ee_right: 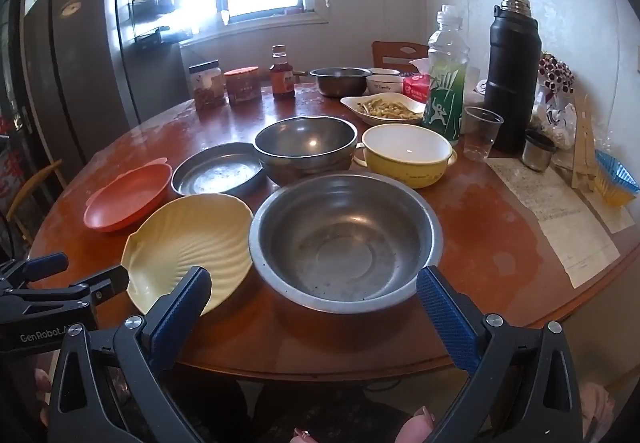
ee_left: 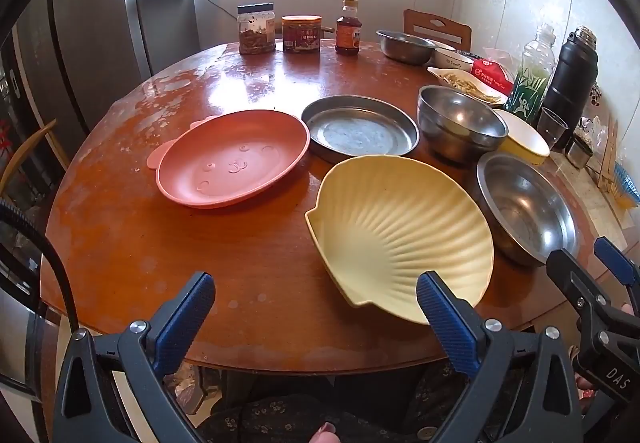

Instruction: Organize plates and bowls

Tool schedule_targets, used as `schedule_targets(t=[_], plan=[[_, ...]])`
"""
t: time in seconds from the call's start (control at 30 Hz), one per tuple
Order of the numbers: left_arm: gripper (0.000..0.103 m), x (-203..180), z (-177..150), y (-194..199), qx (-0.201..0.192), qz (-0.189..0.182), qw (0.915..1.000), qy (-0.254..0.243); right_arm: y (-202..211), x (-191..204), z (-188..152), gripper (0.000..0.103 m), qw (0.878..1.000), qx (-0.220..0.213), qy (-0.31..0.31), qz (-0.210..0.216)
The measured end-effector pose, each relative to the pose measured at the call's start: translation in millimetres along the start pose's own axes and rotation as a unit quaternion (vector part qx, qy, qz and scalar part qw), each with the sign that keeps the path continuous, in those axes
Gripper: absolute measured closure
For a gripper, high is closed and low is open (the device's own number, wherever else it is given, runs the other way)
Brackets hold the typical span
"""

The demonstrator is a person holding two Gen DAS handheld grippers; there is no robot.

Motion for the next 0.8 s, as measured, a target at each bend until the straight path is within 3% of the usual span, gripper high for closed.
schedule_targets(t=[0.8], plan=[[0.001, -1.6, 1.3, 2.4, 0.002, -0.001, 1.0, -0.006, 1.5, 3.8, -4.7, 0.0, 1.0, 0.008, -0.003, 0.012]])
Point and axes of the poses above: each gripper's, at about its wrist camera, not at the fingertips, and y roughly against the way its jaws point, x to its left, z to its top, the point moved 9 cm from there along -y, roughly the way its jaws point, and after that the axes turned 15 degrees about -x, right-handed, at the moved point
